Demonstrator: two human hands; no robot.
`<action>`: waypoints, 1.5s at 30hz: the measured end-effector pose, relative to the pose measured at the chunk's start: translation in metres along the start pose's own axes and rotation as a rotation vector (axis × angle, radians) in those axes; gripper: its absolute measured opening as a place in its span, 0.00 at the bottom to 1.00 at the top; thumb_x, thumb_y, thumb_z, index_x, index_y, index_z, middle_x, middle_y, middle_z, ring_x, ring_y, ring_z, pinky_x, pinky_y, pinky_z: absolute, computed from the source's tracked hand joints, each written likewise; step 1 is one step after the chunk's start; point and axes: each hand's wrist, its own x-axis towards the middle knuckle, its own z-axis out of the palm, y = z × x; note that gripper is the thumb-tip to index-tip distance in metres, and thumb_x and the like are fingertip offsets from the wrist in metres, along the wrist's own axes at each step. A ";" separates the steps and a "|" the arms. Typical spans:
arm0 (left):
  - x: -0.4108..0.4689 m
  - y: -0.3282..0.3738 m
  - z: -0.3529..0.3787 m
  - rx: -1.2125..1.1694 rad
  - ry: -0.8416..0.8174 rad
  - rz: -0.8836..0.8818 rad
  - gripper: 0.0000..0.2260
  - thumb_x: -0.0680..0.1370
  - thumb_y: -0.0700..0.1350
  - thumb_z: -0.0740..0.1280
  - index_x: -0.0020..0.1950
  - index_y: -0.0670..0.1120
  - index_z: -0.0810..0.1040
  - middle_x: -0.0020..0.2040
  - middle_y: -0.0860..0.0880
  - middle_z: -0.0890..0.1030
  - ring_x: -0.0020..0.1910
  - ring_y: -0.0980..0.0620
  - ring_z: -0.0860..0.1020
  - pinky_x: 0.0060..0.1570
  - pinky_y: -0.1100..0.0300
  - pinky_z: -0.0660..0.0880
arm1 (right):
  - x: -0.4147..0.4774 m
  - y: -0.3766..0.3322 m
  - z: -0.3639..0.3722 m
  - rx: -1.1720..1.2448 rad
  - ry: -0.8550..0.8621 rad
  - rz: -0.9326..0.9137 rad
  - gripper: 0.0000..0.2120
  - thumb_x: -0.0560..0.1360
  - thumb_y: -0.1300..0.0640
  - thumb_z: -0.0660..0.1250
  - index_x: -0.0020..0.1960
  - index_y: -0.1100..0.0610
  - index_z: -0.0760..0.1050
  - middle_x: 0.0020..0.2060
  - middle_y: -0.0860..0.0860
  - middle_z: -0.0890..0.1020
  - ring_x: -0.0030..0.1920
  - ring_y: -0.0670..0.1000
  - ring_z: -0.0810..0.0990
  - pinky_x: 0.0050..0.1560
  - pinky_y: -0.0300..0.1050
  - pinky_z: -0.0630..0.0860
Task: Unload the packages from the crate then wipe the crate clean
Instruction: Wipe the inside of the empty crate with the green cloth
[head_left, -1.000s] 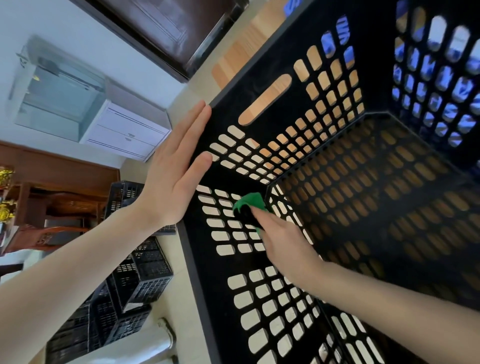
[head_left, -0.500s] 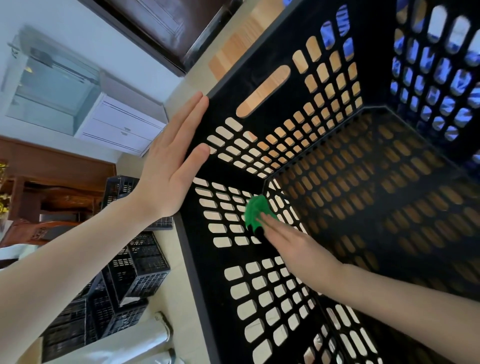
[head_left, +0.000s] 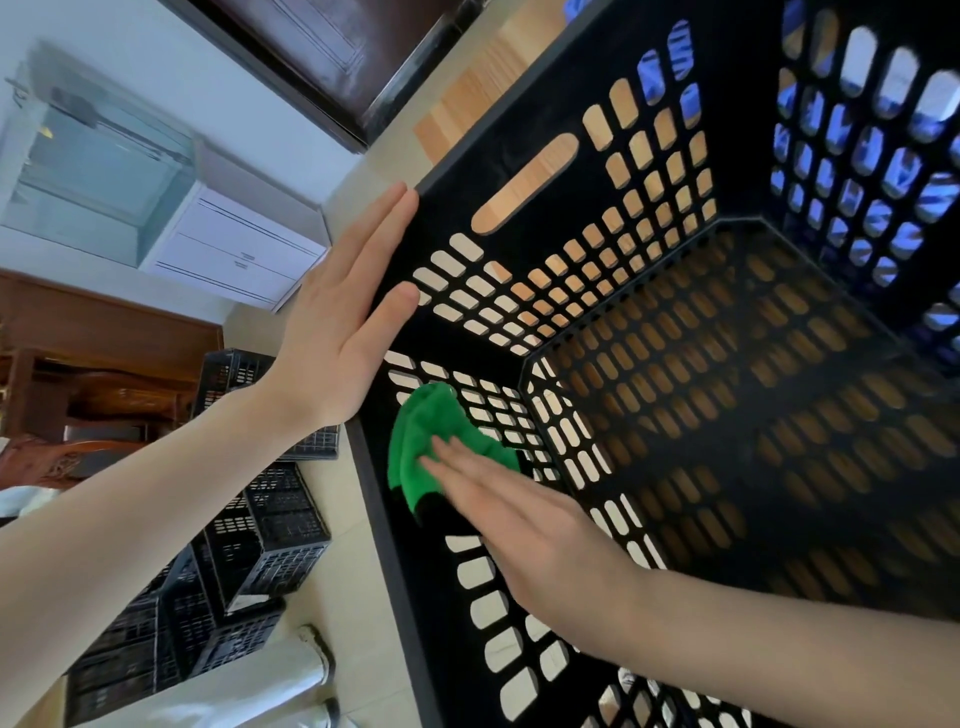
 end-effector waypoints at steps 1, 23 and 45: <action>0.000 0.000 0.000 -0.003 0.000 -0.001 0.26 0.82 0.53 0.52 0.80 0.50 0.55 0.79 0.54 0.56 0.77 0.60 0.53 0.75 0.58 0.51 | -0.001 0.003 -0.001 -0.029 -0.021 -0.039 0.33 0.71 0.80 0.59 0.74 0.63 0.61 0.73 0.58 0.65 0.75 0.54 0.61 0.72 0.50 0.64; -0.001 -0.001 0.000 0.000 0.013 0.013 0.26 0.82 0.53 0.53 0.79 0.50 0.56 0.79 0.54 0.57 0.77 0.60 0.54 0.75 0.59 0.52 | -0.010 -0.021 -0.002 0.045 0.006 0.035 0.32 0.72 0.79 0.58 0.74 0.63 0.61 0.72 0.59 0.67 0.73 0.53 0.64 0.71 0.48 0.65; 0.000 -0.001 0.000 -0.016 0.008 0.001 0.26 0.82 0.53 0.52 0.79 0.51 0.55 0.79 0.56 0.56 0.77 0.61 0.54 0.74 0.63 0.52 | -0.048 0.014 -0.004 -0.031 -0.027 0.141 0.43 0.66 0.81 0.63 0.76 0.58 0.58 0.72 0.53 0.68 0.72 0.47 0.66 0.69 0.45 0.68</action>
